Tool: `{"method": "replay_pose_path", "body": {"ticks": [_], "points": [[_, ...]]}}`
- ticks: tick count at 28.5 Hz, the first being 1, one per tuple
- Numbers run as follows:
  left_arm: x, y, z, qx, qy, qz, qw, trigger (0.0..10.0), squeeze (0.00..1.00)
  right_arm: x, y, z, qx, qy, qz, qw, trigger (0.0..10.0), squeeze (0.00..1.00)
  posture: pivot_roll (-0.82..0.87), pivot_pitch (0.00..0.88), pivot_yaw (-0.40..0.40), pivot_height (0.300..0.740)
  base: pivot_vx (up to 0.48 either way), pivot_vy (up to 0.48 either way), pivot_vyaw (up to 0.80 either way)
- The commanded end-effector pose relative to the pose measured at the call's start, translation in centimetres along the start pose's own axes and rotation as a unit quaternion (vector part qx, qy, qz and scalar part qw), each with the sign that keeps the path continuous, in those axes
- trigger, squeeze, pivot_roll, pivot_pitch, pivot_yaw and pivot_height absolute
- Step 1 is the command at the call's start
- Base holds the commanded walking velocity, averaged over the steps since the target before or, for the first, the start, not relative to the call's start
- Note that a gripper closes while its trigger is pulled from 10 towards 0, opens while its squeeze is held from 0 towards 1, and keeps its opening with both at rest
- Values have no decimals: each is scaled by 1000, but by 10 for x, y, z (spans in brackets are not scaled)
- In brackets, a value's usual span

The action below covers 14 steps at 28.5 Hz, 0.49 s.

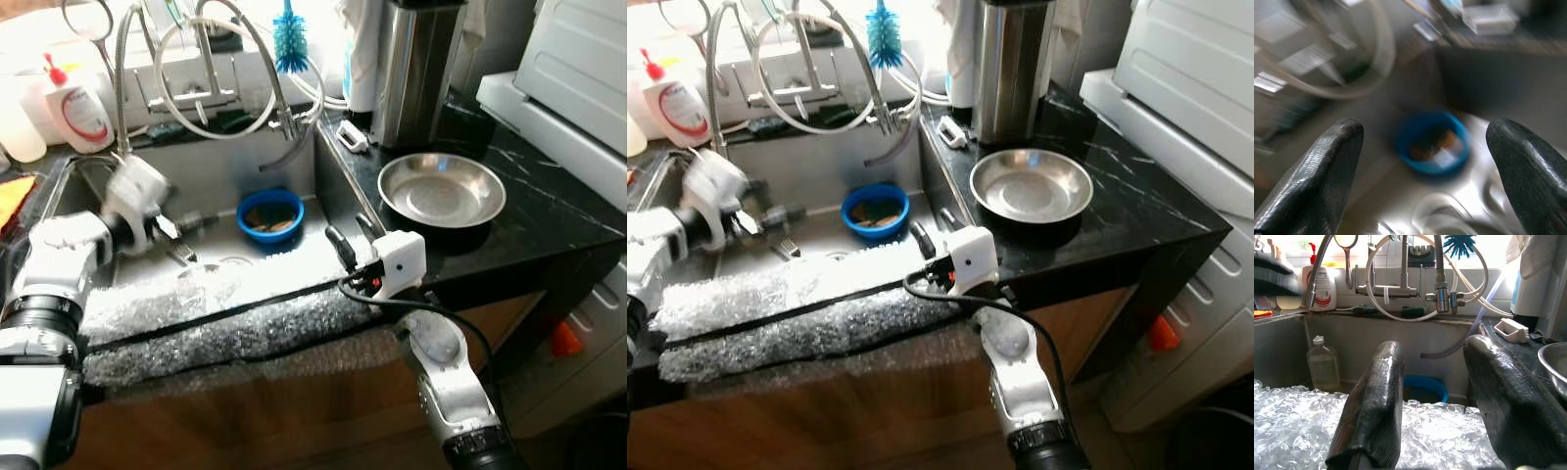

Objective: Kitchen organization

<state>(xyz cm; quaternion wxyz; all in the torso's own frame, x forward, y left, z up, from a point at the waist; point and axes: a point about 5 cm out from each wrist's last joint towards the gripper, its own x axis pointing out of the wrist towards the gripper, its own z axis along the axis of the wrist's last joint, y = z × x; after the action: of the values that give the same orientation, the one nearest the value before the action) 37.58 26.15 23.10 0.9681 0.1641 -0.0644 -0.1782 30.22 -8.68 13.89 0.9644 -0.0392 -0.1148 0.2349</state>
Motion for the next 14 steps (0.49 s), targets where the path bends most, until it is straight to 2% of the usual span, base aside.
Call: {"method": "replay_pose_path", "body": {"ticks": [1, 3, 5, 7, 8, 9, 11, 12, 14], "points": [[-7, 7, 0, -25, -39, 76, 996, 10000, 0, 2, 1, 1, 2, -5, -1, 1000, 10000, 0, -68, 0, 68, 740, 0, 0, 0], [-14, 8, -1, -35, -65, 116, 990, 10000, 0, 3, 0, 2, 2, -9, -5, 1000, 10000, 0, -70, 0, 66, 740, 0, 0, 0], [-22, 4, -3, -24, -85, 149, 985, 10000, 0, 3, -2, 5, -2, -16, -15, 1000, 10000, 0, -71, 0, 64, 740, 0, 0, 0], [-40, -10, -8, -12, -111, 196, 974, 10000, 0, 4, -11, 12, -5, -32, -46, 998, 10000, 0, -72, 0, 65, 740, 0, 0, 0], [-40, -10, -8, -12, -111, 196, 974, 10000, 0, 4, -11, 12, -5, -32, -46, 998, 10000, 0, -72, 0, 65, 740, 0, 0, 0], [-50, -20, -11, -7, -117, 211, 970, 10000, 0, 4, -18, 17, -6, -41, -65, 997, 10000, 0, -73, 0, 64, 740, 0, 0, 0], [-56, -25, -13, -7, -122, 224, 967, 10000, 0, 4, -22, 19, -7, -46, -77, 996, 10000, 0, -73, 0, 64, 740, 0, 0, 0], [-66, -32, -15, -16, -130, 242, 961, 10000, 0, 5, -27, 25, -7, -55, -93, 994, 10000, 0, -74, 0, 60, 740, 0, 0, 0], [-75, -39, -15, -9, -132, 254, 958, 10000, 0, 6, -31, 29, -8, -63, -102, 993, 10000, 0, -71, 0, 57, 740, 0, 0, 0]]}}
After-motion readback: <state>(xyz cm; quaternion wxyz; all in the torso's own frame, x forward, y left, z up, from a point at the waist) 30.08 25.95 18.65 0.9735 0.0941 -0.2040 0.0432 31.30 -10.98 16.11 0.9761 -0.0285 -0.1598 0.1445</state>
